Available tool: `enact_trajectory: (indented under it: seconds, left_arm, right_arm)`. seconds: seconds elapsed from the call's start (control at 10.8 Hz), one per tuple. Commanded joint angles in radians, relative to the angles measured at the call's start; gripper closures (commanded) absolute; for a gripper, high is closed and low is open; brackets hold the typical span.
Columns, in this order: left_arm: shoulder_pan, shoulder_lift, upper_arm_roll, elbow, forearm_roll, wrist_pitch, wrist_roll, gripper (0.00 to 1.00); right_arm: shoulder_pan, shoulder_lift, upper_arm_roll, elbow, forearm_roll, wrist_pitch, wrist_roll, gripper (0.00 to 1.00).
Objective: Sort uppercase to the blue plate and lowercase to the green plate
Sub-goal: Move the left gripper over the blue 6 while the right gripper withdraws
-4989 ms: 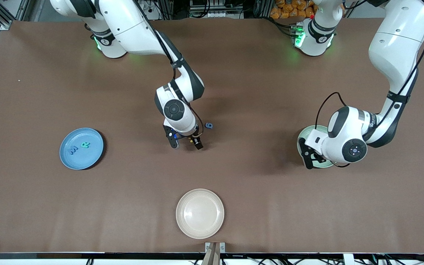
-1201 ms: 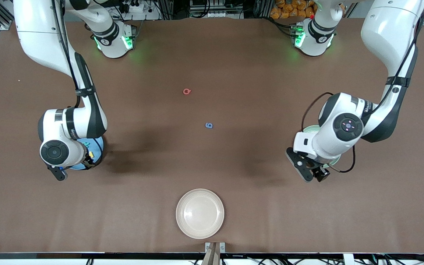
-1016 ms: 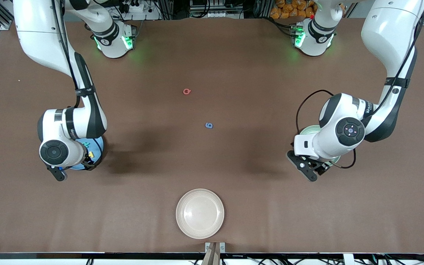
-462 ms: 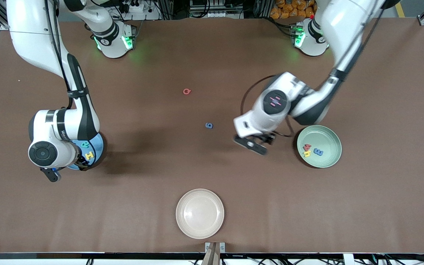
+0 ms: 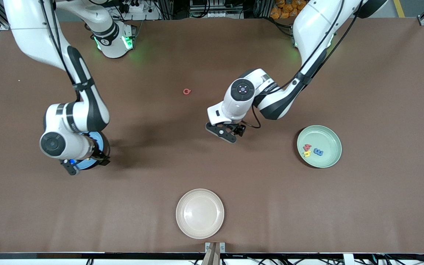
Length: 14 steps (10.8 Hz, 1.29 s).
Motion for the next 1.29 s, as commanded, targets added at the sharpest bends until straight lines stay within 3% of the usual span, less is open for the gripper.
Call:
enact_trajectory:
  seconds: [0.0,0.46,0.92,1.2]
  left_arm:
    - [-0.065,0.027,0.049,0.037,0.028,0.017,-0.1,0.0]
    - [-0.168,0.067,0.112,0.08,0.029,0.027,-0.207,0.0]
    - [-0.251,0.102,0.164,0.093,0.035,0.057,-0.298,0.0]
    - [-0.302,0.12,0.212,0.096,0.035,0.097,-0.326,0.0]
  right_arm:
    - [-0.019,-0.119,0.061,-0.146,0.022,0.058,0.023,0.0]
    - [-0.078,-0.23,0.117,-0.246,0.024,0.046,0.029,0.0]
    - [-0.227,-0.242,0.115,-0.19,0.016,0.004,-0.192,0.0]
    - [-0.255,-0.266,0.117,-0.163,0.014,-0.008,-0.224,0.0]
